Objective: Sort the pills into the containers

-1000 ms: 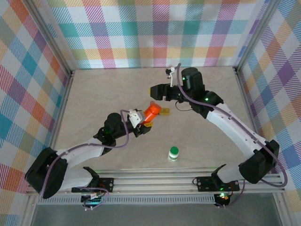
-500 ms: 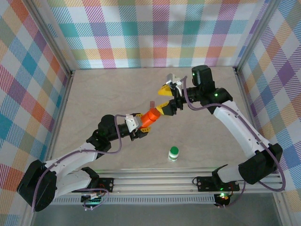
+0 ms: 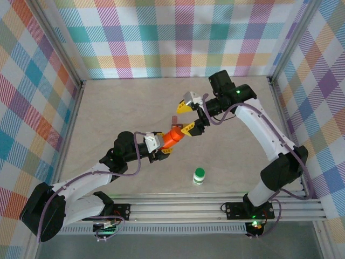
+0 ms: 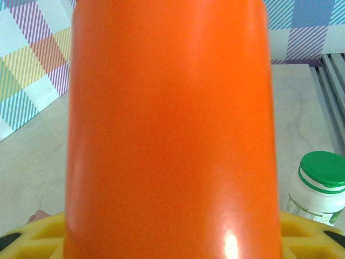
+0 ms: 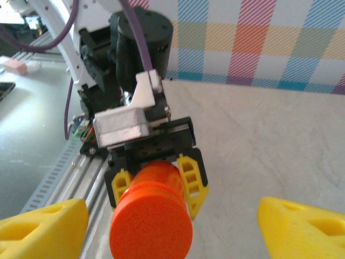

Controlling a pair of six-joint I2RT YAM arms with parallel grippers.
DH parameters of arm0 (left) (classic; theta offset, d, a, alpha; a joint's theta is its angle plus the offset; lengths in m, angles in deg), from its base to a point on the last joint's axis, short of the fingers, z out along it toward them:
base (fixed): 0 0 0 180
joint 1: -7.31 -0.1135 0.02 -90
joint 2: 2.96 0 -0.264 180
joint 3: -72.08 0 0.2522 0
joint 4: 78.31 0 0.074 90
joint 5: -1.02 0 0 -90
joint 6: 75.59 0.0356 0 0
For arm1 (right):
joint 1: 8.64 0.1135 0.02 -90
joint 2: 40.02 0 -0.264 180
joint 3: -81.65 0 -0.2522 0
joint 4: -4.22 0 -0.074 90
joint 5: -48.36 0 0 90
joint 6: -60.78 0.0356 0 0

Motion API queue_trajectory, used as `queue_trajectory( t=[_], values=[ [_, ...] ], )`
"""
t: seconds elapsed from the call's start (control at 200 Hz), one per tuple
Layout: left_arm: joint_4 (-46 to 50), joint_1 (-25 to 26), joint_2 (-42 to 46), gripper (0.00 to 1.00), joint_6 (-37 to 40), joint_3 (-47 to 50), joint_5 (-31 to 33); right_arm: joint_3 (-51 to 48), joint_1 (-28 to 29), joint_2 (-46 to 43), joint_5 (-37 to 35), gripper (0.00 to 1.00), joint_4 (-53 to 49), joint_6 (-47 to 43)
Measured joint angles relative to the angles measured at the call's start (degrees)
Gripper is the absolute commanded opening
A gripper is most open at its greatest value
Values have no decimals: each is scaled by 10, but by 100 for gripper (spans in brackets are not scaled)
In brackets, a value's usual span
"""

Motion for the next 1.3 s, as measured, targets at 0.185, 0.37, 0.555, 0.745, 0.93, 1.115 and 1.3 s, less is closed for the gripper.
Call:
queue_trajectory(
  t=[0.185, 0.37, 0.555, 0.745, 0.93, 1.115, 1.3],
  values=[
    [1, 0, 0, 0, 0, 0, -5, 17, 23, 25, -30, 81, -73, -59],
    [1, 0, 0, 0, 0, 0, -9, 24, 42, 43, -63, 81, -100, -78],
    [1, 0, 0, 0, 0, 0, -17, 56, 51, 68, -75, 74, -125, -92],
    [2, 0, 1, 0, 0, 0, -19, 70, 51, 74, -78, 72, -152, -104],
    [2, 0, 2, 0, 0, 0, -19, 72, 51, 79, -79, 64, -172, -108],
    [8, 0, 3, 0, 0, -2, -23, 72, 53, 81, -79, 55, -174, -111],
    [15, 0, 3, 0, 0, -4, -23, 72, 53, 82, -80, 50, -173, -112]
  ],
)
